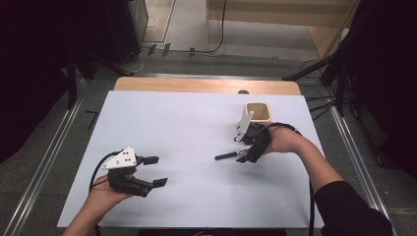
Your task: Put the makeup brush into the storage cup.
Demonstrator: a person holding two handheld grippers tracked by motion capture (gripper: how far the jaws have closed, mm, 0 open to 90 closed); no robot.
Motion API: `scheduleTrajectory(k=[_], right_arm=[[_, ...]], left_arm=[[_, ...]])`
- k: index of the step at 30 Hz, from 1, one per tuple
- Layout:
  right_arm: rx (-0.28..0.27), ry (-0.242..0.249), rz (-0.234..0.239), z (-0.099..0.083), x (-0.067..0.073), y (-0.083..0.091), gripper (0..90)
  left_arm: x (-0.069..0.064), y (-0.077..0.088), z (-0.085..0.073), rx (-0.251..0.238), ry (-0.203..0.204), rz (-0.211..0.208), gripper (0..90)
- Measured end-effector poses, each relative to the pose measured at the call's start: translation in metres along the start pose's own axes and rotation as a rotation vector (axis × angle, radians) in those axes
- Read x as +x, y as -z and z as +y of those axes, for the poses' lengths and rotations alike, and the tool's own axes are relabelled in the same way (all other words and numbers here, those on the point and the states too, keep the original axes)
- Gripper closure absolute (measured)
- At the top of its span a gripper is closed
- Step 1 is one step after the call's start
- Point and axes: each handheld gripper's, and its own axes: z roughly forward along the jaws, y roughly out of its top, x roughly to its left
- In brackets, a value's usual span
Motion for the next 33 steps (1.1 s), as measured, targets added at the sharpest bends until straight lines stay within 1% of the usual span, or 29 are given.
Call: scheduleTrajectory(k=[1, 3, 4, 6, 7, 8, 9, 10, 11, 13, 14, 16, 18, 21, 22, 23, 24, 26, 27, 30, 33], right_arm=[[0.014, -0.002, -0.005, 0.003, -0.001, 0.001, 23.0], [0.021, 0.007, -0.010, 0.004, -0.002, 0.001, 23.0], [0.036, 0.012, -0.016, 0.005, -0.001, 0.001, 22.9], [0.049, 0.030, -0.022, 0.007, -0.002, 0.002, 22.5], [0.063, 0.030, -0.016, 0.008, -0.001, 0.002, 21.5], [0.063, 0.030, -0.016, 0.008, -0.001, 0.002, 21.5], [0.066, 0.048, 0.007, 0.008, -0.001, 0.002, 20.5], [0.066, 0.048, 0.007, 0.008, -0.001, 0.002, 20.5], [0.087, 0.052, 0.007, 0.007, 0.000, 0.001, 19.7], [0.091, 0.054, 0.006, 0.007, 0.000, 0.000, 19.7], [0.115, 0.058, -0.005, 0.006, 0.000, -0.002, 19.8], [0.118, 0.059, -0.008, 0.006, 0.000, -0.003, 20.2], [0.120, 0.073, -0.014, 0.006, -0.001, -0.005, 23.5], [0.119, 0.082, -0.025, 0.006, -0.001, -0.007, 25.5], [0.119, 0.082, -0.025, 0.006, -0.001, -0.007, 25.5], [0.129, 0.091, -0.019, 0.005, -0.003, -0.010, 27.4], [0.129, 0.097, -0.016, 0.005, -0.004, -0.012, 27.4], [0.133, 0.094, -0.015, 0.005, -0.005, -0.014, 27.5], [0.147, 0.087, -0.019, 0.004, -0.006, -0.017, 28.5], [0.155, 0.101, -0.019, 0.003, -0.007, -0.021, 32.6], [0.170, 0.098, -0.024, 0.003, -0.009, -0.027, 37.1]], left_arm=[[0.000, 0.000, 0.000, 0.001, 0.001, 0.000, 20.5], [0.000, 0.000, 0.000, 0.001, 0.000, 0.000, 20.5], [0.000, 0.000, 0.000, 0.000, 0.000, 0.000, 20.5], [0.000, 0.000, 0.000, 0.000, -0.002, -0.001, 20.5], [0.000, 0.000, 0.000, 0.000, -0.003, -0.002, 20.5], [0.000, 0.000, 0.000, 0.000, -0.002, -0.003, 20.5], [0.000, 0.000, 0.000, -0.001, -0.002, -0.002, 20.5], [0.000, 0.000, 0.000, -0.001, -0.003, -0.001, 20.5], [0.000, 0.000, 0.000, -0.001, -0.002, -0.002, 20.5], [0.000, 0.000, 0.000, -0.001, -0.003, -0.002, 20.5], [0.000, 0.000, 0.000, -0.001, -0.003, -0.002, 20.4], [0.000, 0.000, 0.000, -0.001, -0.003, -0.002, 20.5], [0.000, 0.000, 0.000, -0.001, -0.002, -0.001, 20.5], [0.000, 0.000, 0.000, -0.002, -0.002, -0.001, 20.5], [0.000, 0.000, 0.000, -0.002, -0.002, -0.001, 20.5], [0.000, 0.000, 0.000, -0.001, -0.003, 0.000, 20.5], [0.000, 0.001, 0.000, -0.002, -0.003, 0.000, 20.5], [0.000, 0.001, 0.000, -0.001, -0.003, 0.000, 20.4], [0.000, 0.001, 0.000, -0.001, -0.002, -0.002, 20.5], [0.000, 0.001, 0.000, -0.001, -0.003, -0.001, 20.5], [0.000, 0.001, 0.000, -0.002, -0.004, -0.001, 20.5]])
